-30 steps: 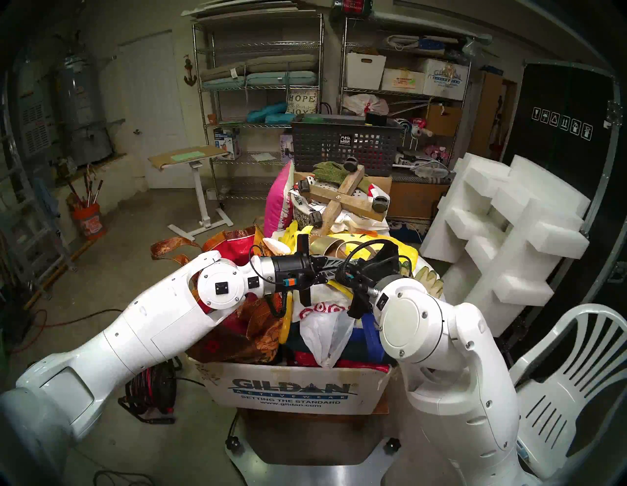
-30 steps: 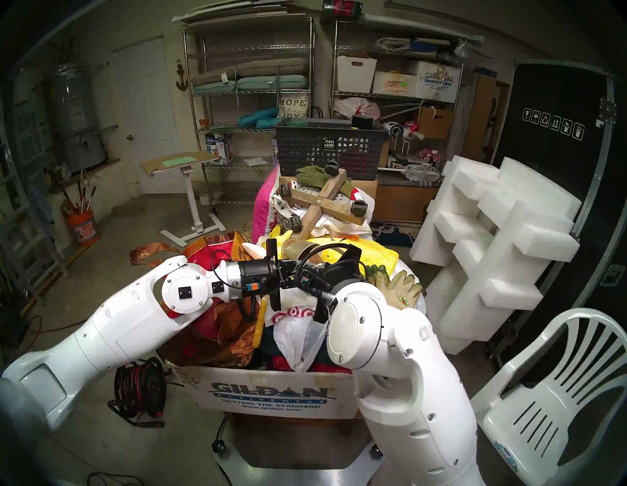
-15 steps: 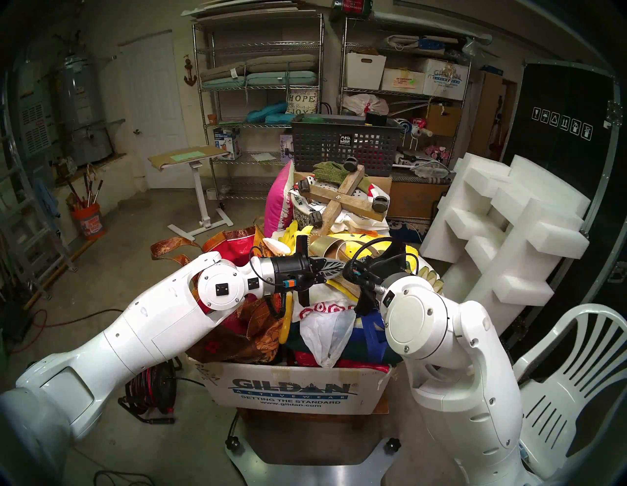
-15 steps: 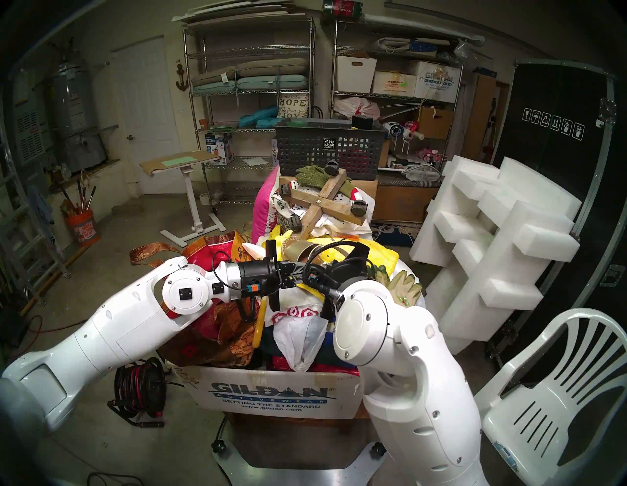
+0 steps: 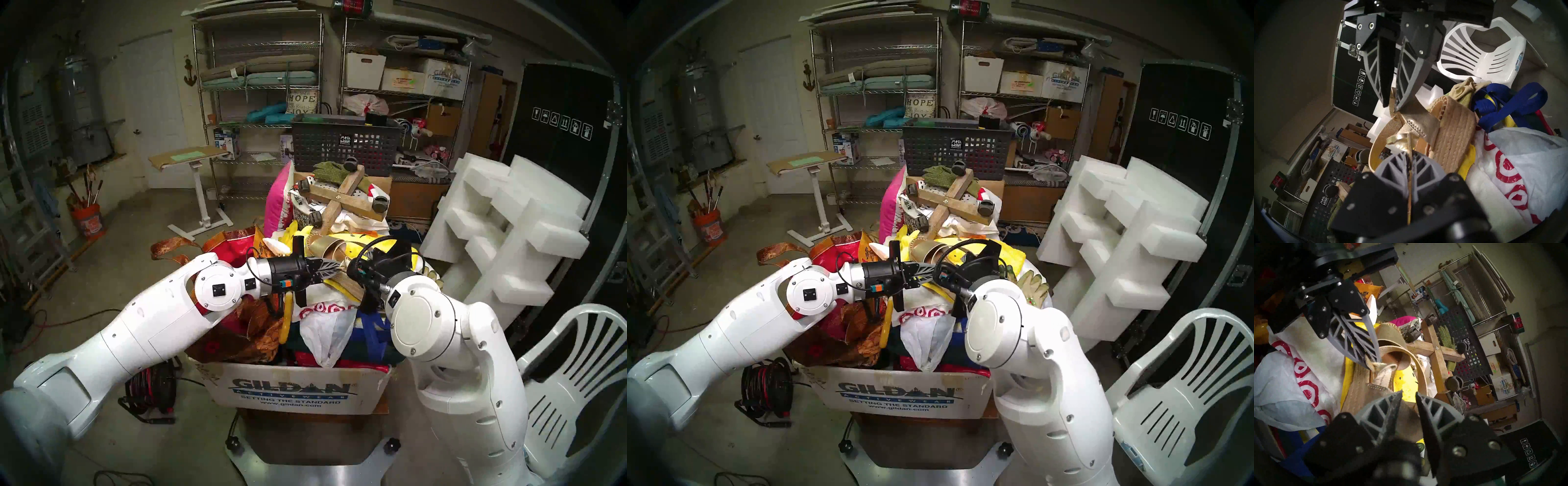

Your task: Unbuckle a shoe

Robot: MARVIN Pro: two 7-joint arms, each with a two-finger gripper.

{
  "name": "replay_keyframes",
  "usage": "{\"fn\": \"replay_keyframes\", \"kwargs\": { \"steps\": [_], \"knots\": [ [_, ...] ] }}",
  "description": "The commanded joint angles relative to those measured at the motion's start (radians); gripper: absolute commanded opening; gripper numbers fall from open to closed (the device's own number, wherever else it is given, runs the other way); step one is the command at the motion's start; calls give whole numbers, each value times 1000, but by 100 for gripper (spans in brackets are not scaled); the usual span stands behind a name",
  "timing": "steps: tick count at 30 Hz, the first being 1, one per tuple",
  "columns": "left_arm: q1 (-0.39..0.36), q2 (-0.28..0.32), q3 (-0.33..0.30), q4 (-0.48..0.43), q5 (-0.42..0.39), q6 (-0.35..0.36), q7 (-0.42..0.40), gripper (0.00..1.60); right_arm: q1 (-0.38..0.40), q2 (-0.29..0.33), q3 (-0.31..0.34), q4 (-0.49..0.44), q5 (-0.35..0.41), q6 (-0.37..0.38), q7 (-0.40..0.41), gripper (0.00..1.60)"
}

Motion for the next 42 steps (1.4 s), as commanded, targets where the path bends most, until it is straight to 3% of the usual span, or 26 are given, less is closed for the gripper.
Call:
{"fn": "replay_keyframes", "kwargs": {
  "steps": [1, 13, 42],
  "knots": [
    [-5, 7, -14, -8, -5, -5, 9, 0, 4, -8, -23, -43, 25, -29, -7, 85],
    [-13, 6, -15, -31, -22, 3, 7, 0, -19, -8, -87, -27, 31, -47, -21, 76],
    [8, 38, -13, -68, -29, 7, 23, 0, 21, -15, -110, 23, -25, -26, 9, 69]
  ]
}}
